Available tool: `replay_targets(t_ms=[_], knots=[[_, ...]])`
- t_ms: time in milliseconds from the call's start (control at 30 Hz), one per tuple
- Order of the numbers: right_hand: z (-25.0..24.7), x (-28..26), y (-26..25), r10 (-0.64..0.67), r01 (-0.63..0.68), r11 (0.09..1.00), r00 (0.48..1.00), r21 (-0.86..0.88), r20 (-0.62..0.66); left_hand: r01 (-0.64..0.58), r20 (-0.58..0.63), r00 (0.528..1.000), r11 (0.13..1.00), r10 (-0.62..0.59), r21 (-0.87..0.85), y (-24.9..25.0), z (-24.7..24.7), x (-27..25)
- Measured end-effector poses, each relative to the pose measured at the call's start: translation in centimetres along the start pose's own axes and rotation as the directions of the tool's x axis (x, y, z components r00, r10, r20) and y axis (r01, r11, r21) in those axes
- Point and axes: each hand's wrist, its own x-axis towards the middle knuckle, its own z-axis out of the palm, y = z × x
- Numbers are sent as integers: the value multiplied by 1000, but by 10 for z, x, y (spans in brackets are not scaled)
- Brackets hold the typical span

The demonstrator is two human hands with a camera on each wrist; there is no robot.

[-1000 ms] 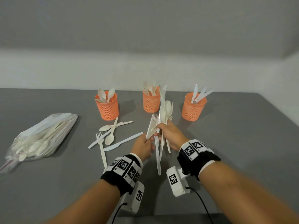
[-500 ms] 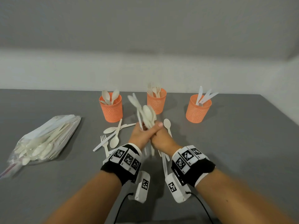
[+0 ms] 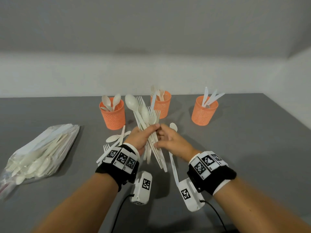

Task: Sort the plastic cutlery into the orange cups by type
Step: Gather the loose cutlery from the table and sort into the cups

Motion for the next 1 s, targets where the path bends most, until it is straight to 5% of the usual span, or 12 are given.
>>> replay_targets(t_ms=[100, 233, 367, 533, 733, 800, 933, 1000], knots=[[-6, 2, -2, 34, -33, 999, 999, 33, -34, -4, 74, 997, 1000, 3, 19, 1, -1, 3], [-11, 8, -12, 82, -89, 965, 996, -247, -38, -3, 48, 999, 1000, 2, 16, -2, -1, 6], [-20, 17, -2, 101, -203, 936, 938, -287, -333, 45, -63, 997, 999, -47, -20, -1, -8, 15], [-18, 4, 36, 394, -480, 485, 866, -731, -307, 18, -39, 999, 998, -21, -66, 8, -19, 19], [4, 2, 47, 406, -519, 346, 834, -782, -374, 11, -21, 1000, 999, -12, -34, 10, -24, 17], [7, 3, 48, 397, -529, 370, 833, -764, -384, 19, -8, 1000, 999, -19, -27, 11, -25, 17], [-15, 13, 47, 309, -590, 622, 789, -515, -531, 44, 25, 999, 997, -43, -55, 10, -27, 13], [-28, 19, 49, 281, -609, 641, 753, -467, -595, 59, 50, 997, 995, -55, -84, 9, -25, 8]])
